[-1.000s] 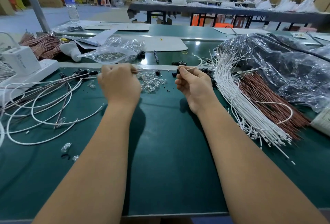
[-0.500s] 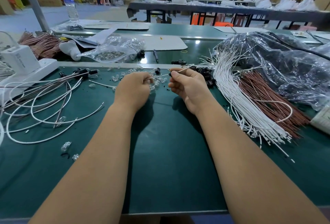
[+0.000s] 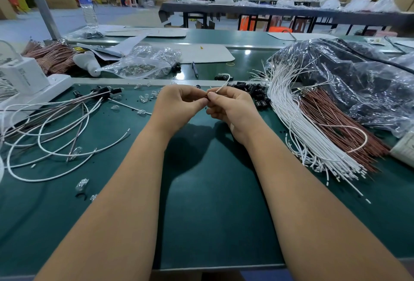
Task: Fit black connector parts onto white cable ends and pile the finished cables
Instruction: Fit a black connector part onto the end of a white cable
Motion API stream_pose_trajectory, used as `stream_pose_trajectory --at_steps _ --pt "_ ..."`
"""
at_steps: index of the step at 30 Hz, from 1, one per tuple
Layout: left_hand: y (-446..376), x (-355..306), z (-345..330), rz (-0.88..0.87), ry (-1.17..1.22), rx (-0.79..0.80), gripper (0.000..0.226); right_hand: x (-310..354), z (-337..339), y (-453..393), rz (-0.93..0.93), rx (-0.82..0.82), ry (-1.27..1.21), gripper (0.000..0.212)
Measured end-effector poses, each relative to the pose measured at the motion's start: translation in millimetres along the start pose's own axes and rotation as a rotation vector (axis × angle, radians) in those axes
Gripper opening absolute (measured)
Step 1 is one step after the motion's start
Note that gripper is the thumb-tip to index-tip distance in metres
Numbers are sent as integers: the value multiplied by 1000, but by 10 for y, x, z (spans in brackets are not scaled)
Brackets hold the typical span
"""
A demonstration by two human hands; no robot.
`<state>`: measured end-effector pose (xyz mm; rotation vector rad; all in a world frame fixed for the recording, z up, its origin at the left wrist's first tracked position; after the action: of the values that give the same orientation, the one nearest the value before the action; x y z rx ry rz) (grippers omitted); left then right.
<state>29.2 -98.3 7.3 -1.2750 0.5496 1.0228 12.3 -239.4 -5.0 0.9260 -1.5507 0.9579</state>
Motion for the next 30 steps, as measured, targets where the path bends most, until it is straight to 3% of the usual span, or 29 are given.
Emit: stream_pose_trajectory --at_steps 6,10,14,19,27,30 --pt "-2 21 13 13 18 -1 9 13 36 -17 -61 -70 -121 15" --pt "-67 139 99 7 -166 -95 14 22 86 -42 -134 -129 -290 17" --pt "-78 167 117 -53 -312 -136 12 24 68 -21 -98 -81 -237 15" --pt "-6 19 -19 -126 -134 -46 12 24 38 2 -64 -27 -154 10" --pt "-40 10 4 7 47 -54 1 32 18 8 -96 -17 -176 4" --pt "-53 30 23 38 70 -52 10 49 61 -26 -144 -79 -269 8"
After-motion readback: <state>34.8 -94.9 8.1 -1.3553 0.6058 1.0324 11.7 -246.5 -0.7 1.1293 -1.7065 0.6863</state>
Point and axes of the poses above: each hand's wrist, its own y-axis away from the middle knuckle, its own z-axis out of the back of the hand, x = y × z, the point moved 2 cm from there along -y, towards the middle knuckle, and after that the axes turned 15 degrees about -x, right-handed, at the moved point
